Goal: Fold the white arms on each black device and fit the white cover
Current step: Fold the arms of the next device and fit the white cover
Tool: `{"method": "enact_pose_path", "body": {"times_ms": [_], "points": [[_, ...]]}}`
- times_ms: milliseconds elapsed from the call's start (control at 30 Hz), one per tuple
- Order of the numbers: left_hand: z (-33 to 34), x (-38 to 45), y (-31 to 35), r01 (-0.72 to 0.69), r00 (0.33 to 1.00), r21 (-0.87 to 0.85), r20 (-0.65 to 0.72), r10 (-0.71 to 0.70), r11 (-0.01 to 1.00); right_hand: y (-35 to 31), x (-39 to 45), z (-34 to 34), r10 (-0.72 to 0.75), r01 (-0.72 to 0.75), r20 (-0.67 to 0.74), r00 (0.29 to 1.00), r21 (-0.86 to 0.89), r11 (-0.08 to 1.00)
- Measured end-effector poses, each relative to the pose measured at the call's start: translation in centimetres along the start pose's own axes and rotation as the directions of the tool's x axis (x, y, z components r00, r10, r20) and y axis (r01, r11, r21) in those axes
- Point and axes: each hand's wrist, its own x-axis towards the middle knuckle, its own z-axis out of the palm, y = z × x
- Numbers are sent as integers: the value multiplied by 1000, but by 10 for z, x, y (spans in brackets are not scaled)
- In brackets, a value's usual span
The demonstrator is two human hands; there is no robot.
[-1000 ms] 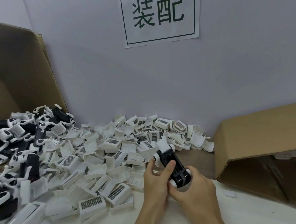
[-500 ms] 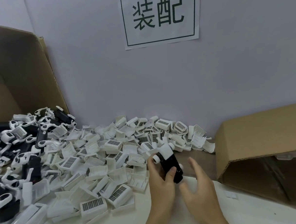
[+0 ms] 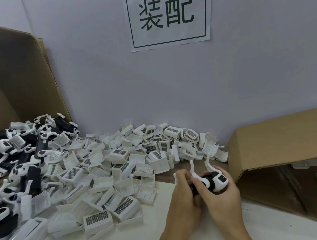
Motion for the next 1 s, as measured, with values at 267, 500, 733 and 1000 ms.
{"method": "enact_pose_path", "body": {"times_ms": [267, 500, 733, 1000], "points": [[-3, 0, 1, 11, 999, -15, 30, -11, 1000, -5, 1, -2, -10, 8, -68, 998, -39, 999], [-6, -1, 5, 20, 999, -63, 52, -16, 998, -5, 1, -3, 4, -6, -69, 998, -40, 999], [-6, 0, 2, -12, 992, -224, -128, -17, 975, -4, -3, -1, 64, -53, 112, 992, -92, 994], [-20, 19, -1, 275, 744, -821, -148, -652, 500, -5, -3, -1, 114, -98, 112, 987, -140, 985]]}}
